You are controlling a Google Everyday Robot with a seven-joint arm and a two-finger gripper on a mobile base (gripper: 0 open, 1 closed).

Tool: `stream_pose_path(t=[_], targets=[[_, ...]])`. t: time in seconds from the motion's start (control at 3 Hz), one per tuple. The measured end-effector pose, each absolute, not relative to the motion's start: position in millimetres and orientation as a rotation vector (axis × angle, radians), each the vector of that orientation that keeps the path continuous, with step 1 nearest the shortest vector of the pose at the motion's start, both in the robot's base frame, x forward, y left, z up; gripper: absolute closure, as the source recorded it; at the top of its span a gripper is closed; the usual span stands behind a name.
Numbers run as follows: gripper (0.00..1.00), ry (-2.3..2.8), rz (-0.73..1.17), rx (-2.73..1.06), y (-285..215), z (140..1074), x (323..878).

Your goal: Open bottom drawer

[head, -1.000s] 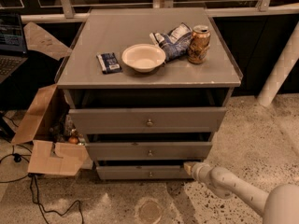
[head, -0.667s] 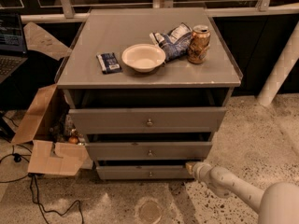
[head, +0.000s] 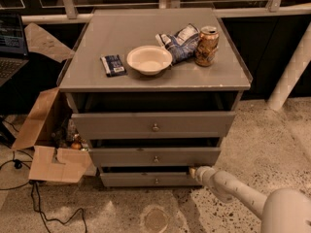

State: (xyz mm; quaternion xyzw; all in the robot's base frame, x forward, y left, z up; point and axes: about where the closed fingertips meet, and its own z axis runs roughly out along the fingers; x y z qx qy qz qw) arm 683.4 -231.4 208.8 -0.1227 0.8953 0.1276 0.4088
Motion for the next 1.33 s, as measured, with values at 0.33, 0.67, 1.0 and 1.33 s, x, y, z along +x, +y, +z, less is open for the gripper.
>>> stream_pose_path(t=[0.33, 0.67, 1.0, 1.33], targets=[[1.00, 2.268, 0.297, -0.336, -228.9, 206.7, 685.8], [1.00, 2.275, 0.273, -0.344, -230.2, 211.1, 691.3], [1.00, 2.276, 0.273, -0.343, -230.4, 209.9, 686.1], [1.00, 2.297, 0.264, -0.353, -232.1, 207.1, 683.3]])
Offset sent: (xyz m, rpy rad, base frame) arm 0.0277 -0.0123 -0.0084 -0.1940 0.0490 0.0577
